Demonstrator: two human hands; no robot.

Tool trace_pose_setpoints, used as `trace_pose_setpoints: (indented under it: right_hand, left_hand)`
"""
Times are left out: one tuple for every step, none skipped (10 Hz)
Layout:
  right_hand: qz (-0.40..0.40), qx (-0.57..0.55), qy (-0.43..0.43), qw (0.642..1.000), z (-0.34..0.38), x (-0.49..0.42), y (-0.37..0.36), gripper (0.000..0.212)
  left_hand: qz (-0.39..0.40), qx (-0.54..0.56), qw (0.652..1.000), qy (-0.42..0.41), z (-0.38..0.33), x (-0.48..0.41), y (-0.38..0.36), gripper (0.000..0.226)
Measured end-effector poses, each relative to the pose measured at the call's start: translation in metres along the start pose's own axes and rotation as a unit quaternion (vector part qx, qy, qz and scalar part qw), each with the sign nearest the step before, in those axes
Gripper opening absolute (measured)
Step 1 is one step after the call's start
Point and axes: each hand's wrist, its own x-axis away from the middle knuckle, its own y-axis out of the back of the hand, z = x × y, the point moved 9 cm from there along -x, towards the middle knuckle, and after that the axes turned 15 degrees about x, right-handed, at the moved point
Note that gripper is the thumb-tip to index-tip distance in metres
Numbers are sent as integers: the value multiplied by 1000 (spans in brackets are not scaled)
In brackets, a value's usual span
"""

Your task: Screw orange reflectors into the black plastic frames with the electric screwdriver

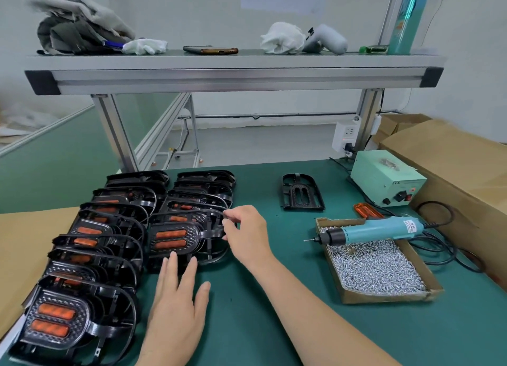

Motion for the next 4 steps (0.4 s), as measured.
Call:
trace_pose_setpoints:
  right_hand:
    - [4,11,18,1000,3,6,-7,24]
    - [-20,52,66,996,5,16,-5,28]
    - [-60,26,92,994,1,25,2,31]
    - [-76,-11,75,994,-6,29,6,31]
  left_hand:
    - [-16,-8,1000,-1,0,-1,-1,52]
    - [-15,-15,999,36,7,-3,-2,61]
    - [-25,-18,999,35,7,-4,0,60]
    - [-49,15,998,20,-1,-2,6,68]
